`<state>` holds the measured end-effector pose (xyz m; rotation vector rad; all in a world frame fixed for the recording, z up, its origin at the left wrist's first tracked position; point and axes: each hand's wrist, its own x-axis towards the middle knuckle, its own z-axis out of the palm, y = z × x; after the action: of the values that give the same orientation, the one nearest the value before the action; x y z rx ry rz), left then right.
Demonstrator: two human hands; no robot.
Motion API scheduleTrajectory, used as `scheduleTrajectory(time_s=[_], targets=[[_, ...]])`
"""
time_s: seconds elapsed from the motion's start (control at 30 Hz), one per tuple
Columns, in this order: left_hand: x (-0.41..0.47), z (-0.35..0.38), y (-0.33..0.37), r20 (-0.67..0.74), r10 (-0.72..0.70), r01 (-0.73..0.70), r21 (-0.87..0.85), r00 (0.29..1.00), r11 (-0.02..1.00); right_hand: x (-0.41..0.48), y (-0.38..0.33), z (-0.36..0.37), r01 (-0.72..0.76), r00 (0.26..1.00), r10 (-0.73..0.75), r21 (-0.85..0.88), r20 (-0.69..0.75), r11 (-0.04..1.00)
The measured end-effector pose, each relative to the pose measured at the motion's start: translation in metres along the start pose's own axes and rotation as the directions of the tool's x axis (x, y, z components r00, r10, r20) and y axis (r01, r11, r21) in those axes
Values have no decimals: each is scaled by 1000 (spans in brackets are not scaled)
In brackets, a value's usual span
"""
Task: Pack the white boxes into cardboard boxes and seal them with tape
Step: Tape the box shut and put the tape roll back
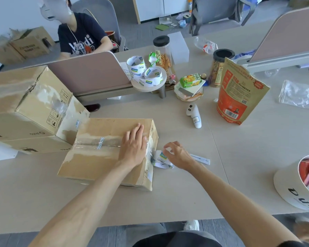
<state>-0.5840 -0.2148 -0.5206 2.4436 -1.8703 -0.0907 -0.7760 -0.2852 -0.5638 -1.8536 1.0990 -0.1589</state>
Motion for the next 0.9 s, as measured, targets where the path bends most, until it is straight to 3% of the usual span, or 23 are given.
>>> scheduleTrajectory(time_s=[0.1, 0.2, 0.3, 0.43, 0.9], targets=[[0, -1, 1, 16, -3, 3, 8, 1000, 1000, 13, -10, 7, -21, 987, 45, -155, 154, 988], [0, 0, 0, 26, -15, 15, -4, 1000, 1000, 16, -13, 5, -3, 986, 31, -169, 162, 986], [0, 0, 0, 14, -25, 26, -28, 1000, 999, 18, -18, 6, 112, 985, -78, -223, 156, 968], [-1, 0, 2, -16, -32, 31, -57, 999, 998, 22, -19, 8, 68, 982, -59, -48, 179, 996], [-5, -15, 13, 6, -76, 76, -140, 997, 987, 21, -27, 9, -4, 986, 3, 5, 167, 1000]])
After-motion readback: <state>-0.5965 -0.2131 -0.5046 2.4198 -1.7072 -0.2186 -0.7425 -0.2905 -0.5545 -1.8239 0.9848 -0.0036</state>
